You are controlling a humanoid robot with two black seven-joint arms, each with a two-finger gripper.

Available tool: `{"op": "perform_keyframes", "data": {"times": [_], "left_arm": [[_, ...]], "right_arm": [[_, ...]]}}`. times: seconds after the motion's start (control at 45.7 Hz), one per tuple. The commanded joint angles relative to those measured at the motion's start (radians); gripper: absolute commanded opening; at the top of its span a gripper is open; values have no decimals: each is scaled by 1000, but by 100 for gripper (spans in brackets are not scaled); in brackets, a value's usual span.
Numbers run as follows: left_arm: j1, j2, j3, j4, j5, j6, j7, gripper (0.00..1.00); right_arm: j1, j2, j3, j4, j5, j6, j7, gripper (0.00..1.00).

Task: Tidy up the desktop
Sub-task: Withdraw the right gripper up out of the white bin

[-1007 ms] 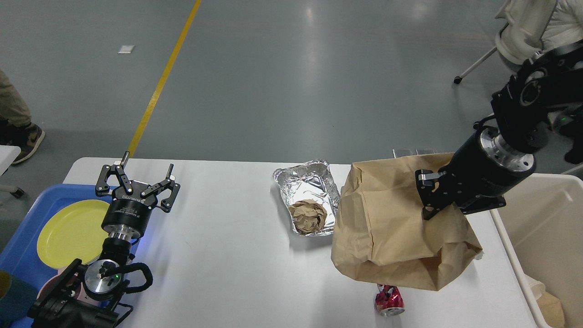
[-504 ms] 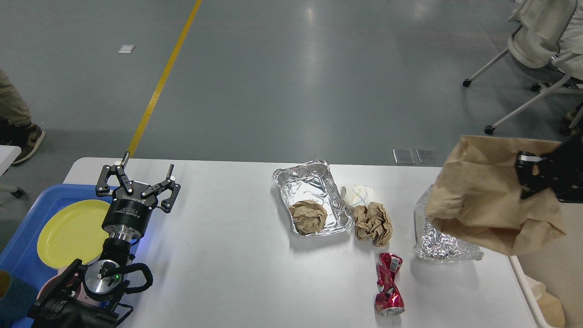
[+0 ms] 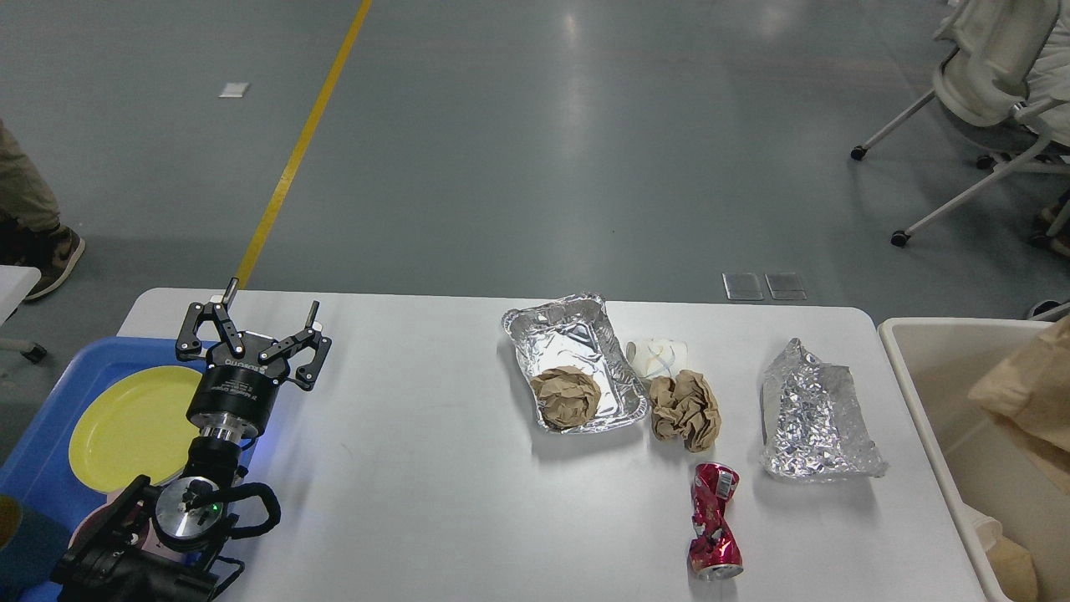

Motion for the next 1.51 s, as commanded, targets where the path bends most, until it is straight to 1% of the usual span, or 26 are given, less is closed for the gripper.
{"op": "perform_keyframes", "data": {"times": [0.0,0.241,0.263,0.306,0.438,0.722,0.941,0.963,0.985,1.029,1.073,1.095,1.117,1.204,1.489], "left_arm": [[0,0,0,0,0,-1,0,96],[0,0,0,0,0,1,0,96],[0,0,0,0,0,1,0,96],[0,0,0,0,0,1,0,96],[0,0,0,0,0,1,0,96],[0,0,0,0,0,1,0,96],[0,0,0,0,0,-1,0,96],[0,0,0,0,0,1,0,96],[0,0,0,0,0,-1,0,96],[0,0,0,0,0,1,0,96],[0,0,-1,0,0,-1,0,96],[0,0,0,0,0,1,0,96],[0,-1,0,0,0,-1,0,96],[0,0,-2,0,0,-1,0,96],[0,0,0,0,0,1,0,96]], "right_arm": [[-200,58,114,-142,1,-91,-4,0],[-523,284,268,-468,21,-107,-4,0],[-559,323,288,-524,21,-107,-4,0],[-582,350,298,-560,21,-108,-6,0],[-600,382,300,-572,22,-127,-6,0],[-628,434,299,-569,22,-128,-6,0],[-637,437,297,-568,21,-133,-4,0],[-640,437,297,-568,22,-134,-4,6],[-642,436,295,-568,21,-137,-3,19],[-642,433,295,-568,22,-153,-3,48],[-640,431,295,-568,22,-177,0,81],[-640,430,295,-566,22,-191,0,94],[-639,430,295,-566,22,-203,0,100],[-636,428,295,-565,21,-219,0,100],[-631,427,295,-557,21,-217,0,100]]}}
